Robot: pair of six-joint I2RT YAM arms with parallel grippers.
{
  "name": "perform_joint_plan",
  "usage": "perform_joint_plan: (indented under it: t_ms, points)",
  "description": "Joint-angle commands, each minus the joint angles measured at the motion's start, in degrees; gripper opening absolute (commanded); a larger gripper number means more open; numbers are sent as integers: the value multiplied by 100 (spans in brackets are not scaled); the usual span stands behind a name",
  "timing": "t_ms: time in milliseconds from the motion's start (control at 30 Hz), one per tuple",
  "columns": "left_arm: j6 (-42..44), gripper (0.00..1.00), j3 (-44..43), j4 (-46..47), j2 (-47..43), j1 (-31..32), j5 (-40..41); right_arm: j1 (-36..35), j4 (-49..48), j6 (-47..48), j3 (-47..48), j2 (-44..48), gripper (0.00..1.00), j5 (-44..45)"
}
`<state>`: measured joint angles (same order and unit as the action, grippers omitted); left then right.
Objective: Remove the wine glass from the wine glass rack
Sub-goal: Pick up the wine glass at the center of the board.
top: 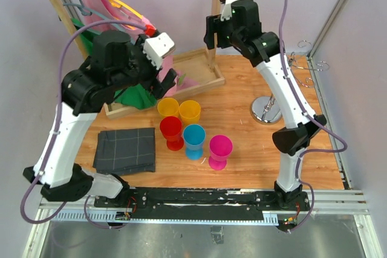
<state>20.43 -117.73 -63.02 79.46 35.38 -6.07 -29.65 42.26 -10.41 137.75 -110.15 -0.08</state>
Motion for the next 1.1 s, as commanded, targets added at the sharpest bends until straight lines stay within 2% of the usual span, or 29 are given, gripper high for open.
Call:
perform_joint_plan:
  t_ms: [0,567,1067]
  points:
    - [256,96,288,396,-493,4,-28,-199,-229,-122,232,-113,71,-175]
    - [358,95,400,408,-798,-4,79,-823,-571,-175,112,-1260,71,279]
    - [315,95,366,406,-783,-13,-76,-830,-833,-796,35,-2138,72,447]
